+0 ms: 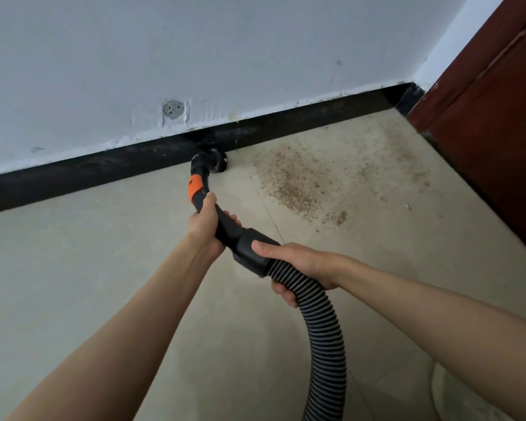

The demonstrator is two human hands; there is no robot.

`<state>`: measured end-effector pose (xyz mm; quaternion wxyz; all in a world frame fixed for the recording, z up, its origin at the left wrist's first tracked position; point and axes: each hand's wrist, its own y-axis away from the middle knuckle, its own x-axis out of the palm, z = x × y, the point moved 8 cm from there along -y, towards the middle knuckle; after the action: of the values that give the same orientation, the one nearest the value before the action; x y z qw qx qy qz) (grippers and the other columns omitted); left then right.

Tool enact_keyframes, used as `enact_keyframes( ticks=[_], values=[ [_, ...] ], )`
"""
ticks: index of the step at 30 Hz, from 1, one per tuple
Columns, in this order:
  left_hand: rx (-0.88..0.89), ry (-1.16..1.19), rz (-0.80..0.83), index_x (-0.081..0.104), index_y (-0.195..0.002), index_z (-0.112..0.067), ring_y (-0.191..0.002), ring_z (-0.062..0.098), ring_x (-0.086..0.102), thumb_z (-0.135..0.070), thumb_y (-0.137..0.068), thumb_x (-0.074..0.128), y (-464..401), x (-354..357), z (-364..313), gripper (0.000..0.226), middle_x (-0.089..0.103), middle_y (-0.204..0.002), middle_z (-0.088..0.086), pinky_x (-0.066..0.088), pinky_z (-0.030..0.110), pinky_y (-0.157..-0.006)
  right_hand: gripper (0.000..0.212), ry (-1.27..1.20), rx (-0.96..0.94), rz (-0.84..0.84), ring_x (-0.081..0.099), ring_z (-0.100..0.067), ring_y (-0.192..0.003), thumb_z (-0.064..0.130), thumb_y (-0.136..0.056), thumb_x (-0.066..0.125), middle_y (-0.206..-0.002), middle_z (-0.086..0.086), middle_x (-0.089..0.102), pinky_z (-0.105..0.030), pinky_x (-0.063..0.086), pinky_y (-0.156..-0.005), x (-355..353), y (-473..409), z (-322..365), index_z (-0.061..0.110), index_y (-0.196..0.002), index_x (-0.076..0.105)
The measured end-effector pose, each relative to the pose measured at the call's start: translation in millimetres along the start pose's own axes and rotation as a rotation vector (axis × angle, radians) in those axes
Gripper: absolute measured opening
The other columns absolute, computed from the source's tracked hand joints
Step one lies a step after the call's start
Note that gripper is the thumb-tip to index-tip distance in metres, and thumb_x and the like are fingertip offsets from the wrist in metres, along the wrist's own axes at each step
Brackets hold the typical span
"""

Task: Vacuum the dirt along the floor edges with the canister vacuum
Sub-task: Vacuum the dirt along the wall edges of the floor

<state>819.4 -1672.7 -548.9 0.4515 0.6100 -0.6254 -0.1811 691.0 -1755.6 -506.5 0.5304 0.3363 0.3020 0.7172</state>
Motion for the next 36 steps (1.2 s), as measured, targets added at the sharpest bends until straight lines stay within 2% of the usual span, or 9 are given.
enact_keyframes(
  ticks=[4, 9, 14, 16, 18, 21, 25, 32, 36],
  values=[
    [0.006, -0.037, 0.028, 0.042, -0.112, -0.008, -0.051, 0.015, 0.049, -0.035, -0.095, 0.053, -4, 9, -2, 0.033, 0.046, -0.067, 0.005, 0.049, 0.027, -0.049, 0.074, -0.136, 0.093, 0.207, 0.045, -0.009, -0.036, 0.076, -0.055, 0.053, -0.046, 0.003, 0.048, -0.017, 0.043, -0.043, -2, -6, -5, 0.011, -0.091, 0.048],
    [0.045, -0.065, -0.098, 0.041, -0.115, -0.007, -0.055, 0.017, 0.05, -0.035, -0.096, 0.052, -5, 23, 2, 0.035, 0.047, -0.07, 0.007, 0.046, 0.031, -0.051, 0.066, -0.233, 0.045, 0.269, 0.055, -0.014, -0.043, 0.069, -0.065, 0.058, -0.055, -0.002, 0.057, -0.024, 0.052, -0.05, -28, -6, -10, 0.007, -0.087, 0.052],
    [0.13, -0.14, -0.22, 0.041, -0.102, -0.008, -0.056, 0.02, 0.05, -0.031, -0.097, 0.051, -4, 46, 19, 0.026, 0.046, -0.073, 0.009, 0.048, 0.034, -0.052, 0.06, -0.136, -0.178, -0.049, 0.059, -0.021, -0.046, 0.053, -0.069, 0.077, -0.067, -0.007, 0.062, -0.03, 0.053, -0.048, -78, -7, -23, 0.005, -0.094, 0.05],
    [0.148, -0.15, -0.261, 0.041, -0.093, -0.008, -0.056, 0.021, 0.05, -0.031, -0.096, 0.051, -5, 58, 24, 0.026, 0.046, -0.073, 0.009, 0.047, 0.034, -0.052, 0.052, 0.052, -0.28, -0.218, 0.062, -0.016, -0.057, 0.05, -0.071, 0.08, -0.076, -0.001, 0.065, -0.032, 0.053, -0.058, -103, -7, -20, 0.013, -0.098, 0.055],
    [0.158, -0.147, -0.289, 0.041, -0.087, -0.01, -0.055, 0.021, 0.05, -0.032, -0.096, 0.052, -7, 69, 31, 0.027, 0.046, -0.072, 0.009, 0.047, 0.035, -0.052, 0.045, 0.17, -0.343, -0.309, 0.063, -0.007, -0.066, 0.054, -0.071, 0.078, -0.078, 0.008, 0.066, -0.023, 0.049, -0.062, -125, -6, -19, 0.021, -0.094, 0.058],
    [0.157, -0.111, -0.325, 0.042, -0.092, -0.008, -0.057, 0.022, 0.052, -0.034, -0.095, 0.053, -11, 82, 43, 0.029, 0.047, -0.073, 0.009, 0.047, 0.035, -0.052, 0.05, 0.194, -0.388, -0.283, 0.059, -0.002, -0.047, 0.063, -0.062, 0.074, -0.068, 0.01, 0.063, -0.018, 0.045, -0.046, -146, -3, -21, 0.023, -0.088, 0.059],
    [0.152, -0.119, -0.331, 0.041, -0.108, -0.009, -0.058, 0.022, 0.053, -0.036, -0.095, 0.053, -15, 110, 62, 0.032, 0.047, -0.076, 0.01, 0.048, 0.035, -0.053, 0.065, 0.197, -0.371, -0.266, 0.058, -0.014, -0.038, 0.071, -0.05, 0.068, -0.054, 0.006, 0.062, -0.022, 0.045, -0.04, -179, 4, -30, 0.02, -0.09, 0.057],
    [0.122, -0.247, -0.365, 0.034, -0.114, -0.013, -0.061, 0.024, 0.058, -0.042, -0.096, 0.05, -13, 163, 74, 0.038, 0.053, -0.085, 0.011, 0.05, 0.038, -0.054, 0.048, 0.221, -0.355, -0.331, 0.059, -0.013, -0.037, 0.058, -0.07, 0.077, -0.046, 0.007, 0.061, -0.019, 0.041, -0.037, -236, 18, -36, 0.016, -0.085, 0.058],
    [0.118, -0.322, -0.38, 0.037, -0.12, -0.006, -0.078, 0.029, 0.064, -0.043, -0.097, 0.047, -23, 183, 82, 0.045, 0.06, -0.096, 0.015, 0.055, 0.043, -0.078, 0.05, 0.24, -0.365, -0.369, 0.062, -0.015, -0.04, 0.061, -0.068, 0.075, -0.047, 0.007, 0.063, -0.019, 0.042, -0.039, -260, 26, -42, 0.016, -0.084, 0.06]
  ],
)
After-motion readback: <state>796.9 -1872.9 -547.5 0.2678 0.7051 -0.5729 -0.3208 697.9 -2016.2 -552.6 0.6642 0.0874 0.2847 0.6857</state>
